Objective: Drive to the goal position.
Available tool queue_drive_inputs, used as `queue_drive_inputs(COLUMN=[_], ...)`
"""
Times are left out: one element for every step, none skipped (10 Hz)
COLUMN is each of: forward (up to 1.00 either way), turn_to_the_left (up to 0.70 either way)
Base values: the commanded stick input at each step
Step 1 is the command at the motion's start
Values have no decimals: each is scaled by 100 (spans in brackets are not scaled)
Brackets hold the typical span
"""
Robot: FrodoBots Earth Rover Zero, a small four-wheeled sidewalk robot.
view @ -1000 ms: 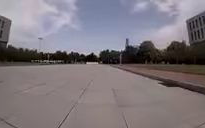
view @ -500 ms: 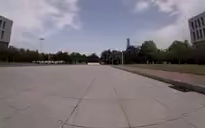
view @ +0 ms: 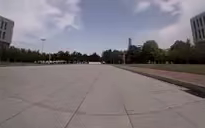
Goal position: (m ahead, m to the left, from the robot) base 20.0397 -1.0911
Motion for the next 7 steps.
queue_drive_inputs(forward=[100, 100, 100, 100, 100, 100, 100], turn_to_the_left=[0, 0, 0, 0, 0, 0, 0])
